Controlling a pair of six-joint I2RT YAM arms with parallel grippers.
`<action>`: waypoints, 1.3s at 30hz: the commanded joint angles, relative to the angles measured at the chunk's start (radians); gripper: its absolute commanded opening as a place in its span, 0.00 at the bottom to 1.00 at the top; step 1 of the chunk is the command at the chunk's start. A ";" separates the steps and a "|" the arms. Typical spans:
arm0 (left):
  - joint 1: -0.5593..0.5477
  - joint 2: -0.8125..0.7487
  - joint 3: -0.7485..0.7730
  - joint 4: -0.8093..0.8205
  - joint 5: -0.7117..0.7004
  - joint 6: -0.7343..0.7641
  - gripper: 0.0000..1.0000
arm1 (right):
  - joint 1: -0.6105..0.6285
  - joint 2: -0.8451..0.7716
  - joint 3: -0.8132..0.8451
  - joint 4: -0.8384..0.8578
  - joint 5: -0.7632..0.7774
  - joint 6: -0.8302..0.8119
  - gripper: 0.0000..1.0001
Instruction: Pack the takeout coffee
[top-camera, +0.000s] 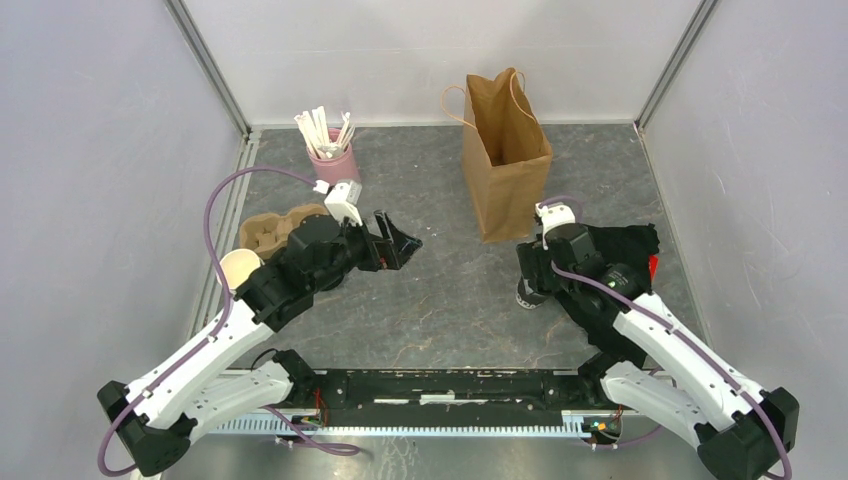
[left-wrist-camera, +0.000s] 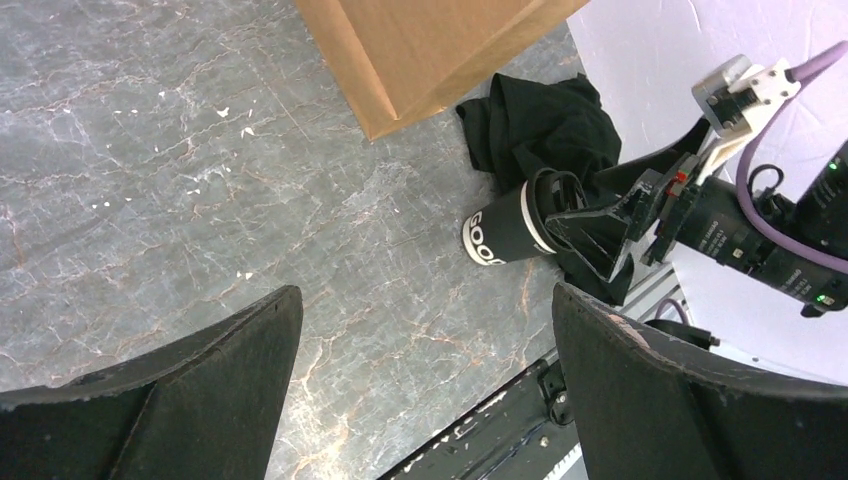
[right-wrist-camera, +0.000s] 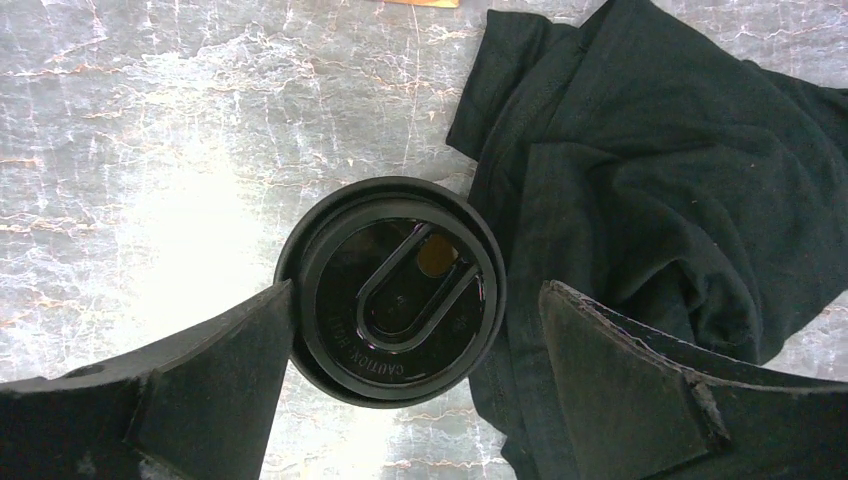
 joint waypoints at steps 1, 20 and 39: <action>-0.002 0.007 0.049 -0.027 -0.052 -0.095 1.00 | 0.002 -0.026 0.072 -0.040 -0.001 -0.003 0.98; -0.003 -0.118 0.008 -0.101 -0.090 -0.314 0.98 | 0.003 -0.037 0.181 -0.064 -0.145 -0.138 0.98; 0.012 0.110 0.429 -0.707 -0.378 -0.234 1.00 | 0.003 -0.069 0.173 0.015 -0.323 -0.126 0.98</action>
